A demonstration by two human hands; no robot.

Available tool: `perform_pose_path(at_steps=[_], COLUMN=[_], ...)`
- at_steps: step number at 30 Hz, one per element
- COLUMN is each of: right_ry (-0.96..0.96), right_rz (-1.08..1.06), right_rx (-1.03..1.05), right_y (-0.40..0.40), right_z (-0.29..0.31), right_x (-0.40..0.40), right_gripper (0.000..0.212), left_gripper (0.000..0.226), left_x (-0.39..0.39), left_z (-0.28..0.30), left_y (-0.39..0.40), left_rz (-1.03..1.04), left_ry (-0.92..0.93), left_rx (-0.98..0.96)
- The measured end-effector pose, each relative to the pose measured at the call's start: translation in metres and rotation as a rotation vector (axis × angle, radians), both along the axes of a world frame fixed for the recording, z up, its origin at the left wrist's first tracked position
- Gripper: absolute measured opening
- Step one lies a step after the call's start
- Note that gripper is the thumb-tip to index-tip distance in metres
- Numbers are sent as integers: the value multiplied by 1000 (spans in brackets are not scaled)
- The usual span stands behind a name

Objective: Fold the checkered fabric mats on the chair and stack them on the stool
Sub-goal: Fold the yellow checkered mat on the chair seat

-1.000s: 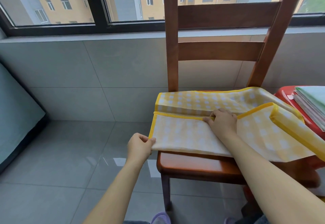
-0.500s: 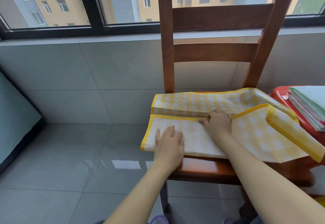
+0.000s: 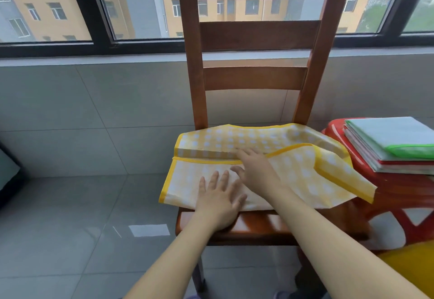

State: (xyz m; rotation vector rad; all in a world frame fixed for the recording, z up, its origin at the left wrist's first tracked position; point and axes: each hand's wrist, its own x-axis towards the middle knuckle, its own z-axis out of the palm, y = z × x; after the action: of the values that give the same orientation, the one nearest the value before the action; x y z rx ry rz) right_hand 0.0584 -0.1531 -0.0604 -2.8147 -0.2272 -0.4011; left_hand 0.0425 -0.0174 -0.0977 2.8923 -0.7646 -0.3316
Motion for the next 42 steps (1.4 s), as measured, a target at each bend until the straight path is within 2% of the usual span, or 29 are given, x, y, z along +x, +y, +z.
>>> perform_pose_path(at_steps=[3,7,10,13,16,18,20,23,25,28,32,36,42], right_ry=[-221,-536,-681,-732,-558,-383,-191,108,217,237,127,-80,-44], right_rz=[94,1,-131,-219,-414,-509,-533,-500,-561,-631,-678,-777,-650], right_rx=[54,44,-38,-120,-230,-177,-13,339,437,416,415,622,811], right_y=[-4,-35,-65,-99,-134,-153,-165,-170,-169,-166,-157,-152,-150], right_z=[16,22,25,29,22,11,-2,-17,-25,-30,-27,-24,-11], right_x=[-31,-72,-95,-110,-111,-104,-95,-90,-90,-87,-91,-105,-132], right_gripper=[33,20,22,30,46,49,46,49,47,45,58,47,51], left_gripper=[55,53,55,52,56,59,58,63,67,74,83,72,64], left_x=[2,1,-1,-1,0,0,0,3,5,-2,-8,-7,-8], left_z=[5,8,5,2,1,1,1,5,8,7,-4,-6,-6], left_y=[-6,-20,-28,-30,-27,-24,-22,-22,-29,-47,-59,-59,-59], left_rz=[24,30,12,20,-18,-31,-20,33,71,101,55,41,38], left_ry=[-13,-24,4,-24,-34,-40,-39,-48,-57,-44,-40,-25,-35], left_rx=[-22,-90,-171,-200,-146,-89,-53,-12,39,74,-63,-8,-3])
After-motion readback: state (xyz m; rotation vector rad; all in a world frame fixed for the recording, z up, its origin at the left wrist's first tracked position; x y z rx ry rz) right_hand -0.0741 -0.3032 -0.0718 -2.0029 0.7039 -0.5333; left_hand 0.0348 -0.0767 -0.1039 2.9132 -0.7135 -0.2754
